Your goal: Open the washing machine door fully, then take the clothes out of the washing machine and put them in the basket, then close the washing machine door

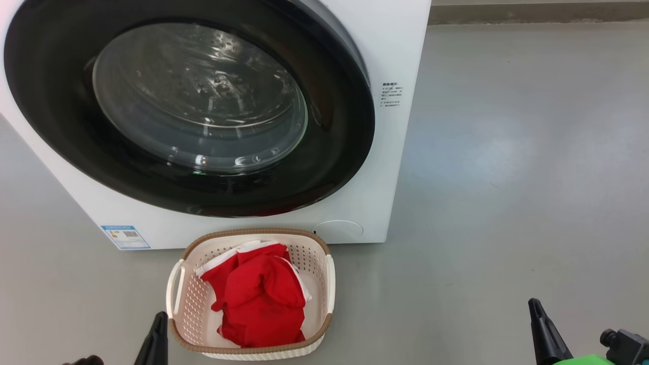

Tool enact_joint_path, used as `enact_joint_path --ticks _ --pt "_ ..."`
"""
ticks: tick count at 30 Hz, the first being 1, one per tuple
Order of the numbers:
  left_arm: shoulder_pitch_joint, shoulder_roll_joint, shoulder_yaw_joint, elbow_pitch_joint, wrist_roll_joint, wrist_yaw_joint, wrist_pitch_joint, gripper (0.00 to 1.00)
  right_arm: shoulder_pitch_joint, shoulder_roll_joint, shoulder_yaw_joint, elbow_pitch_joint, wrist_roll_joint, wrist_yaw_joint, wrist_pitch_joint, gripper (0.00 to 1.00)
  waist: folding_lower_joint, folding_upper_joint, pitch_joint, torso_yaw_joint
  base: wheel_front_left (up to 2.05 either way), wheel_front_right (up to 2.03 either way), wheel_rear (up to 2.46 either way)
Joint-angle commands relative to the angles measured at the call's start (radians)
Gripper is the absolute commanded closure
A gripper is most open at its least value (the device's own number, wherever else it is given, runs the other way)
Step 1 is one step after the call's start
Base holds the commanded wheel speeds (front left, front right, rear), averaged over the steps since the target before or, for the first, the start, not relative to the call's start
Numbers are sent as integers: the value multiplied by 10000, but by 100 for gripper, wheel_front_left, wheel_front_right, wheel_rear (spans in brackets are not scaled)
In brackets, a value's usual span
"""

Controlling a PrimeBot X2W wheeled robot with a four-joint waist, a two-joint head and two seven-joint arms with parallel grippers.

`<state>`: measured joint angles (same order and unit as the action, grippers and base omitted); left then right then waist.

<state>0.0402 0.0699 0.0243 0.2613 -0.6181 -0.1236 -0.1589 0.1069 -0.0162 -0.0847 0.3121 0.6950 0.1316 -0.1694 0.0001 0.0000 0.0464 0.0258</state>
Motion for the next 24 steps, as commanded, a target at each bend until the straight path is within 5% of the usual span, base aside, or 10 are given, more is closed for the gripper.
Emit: enact_joint_path --ticks 1,24 --pt "-387 34 163 -210 -226 -17 29 100 -419 -142 6 -273 200 -2 41 100 -1 0 -3 -2 0 0 0" --pt "-675 -8 327 -170 -2642 -32 682 100 -855 -225 -24 -364 2454 -4 696 100 -1 0 -115 -65 0 0 0"
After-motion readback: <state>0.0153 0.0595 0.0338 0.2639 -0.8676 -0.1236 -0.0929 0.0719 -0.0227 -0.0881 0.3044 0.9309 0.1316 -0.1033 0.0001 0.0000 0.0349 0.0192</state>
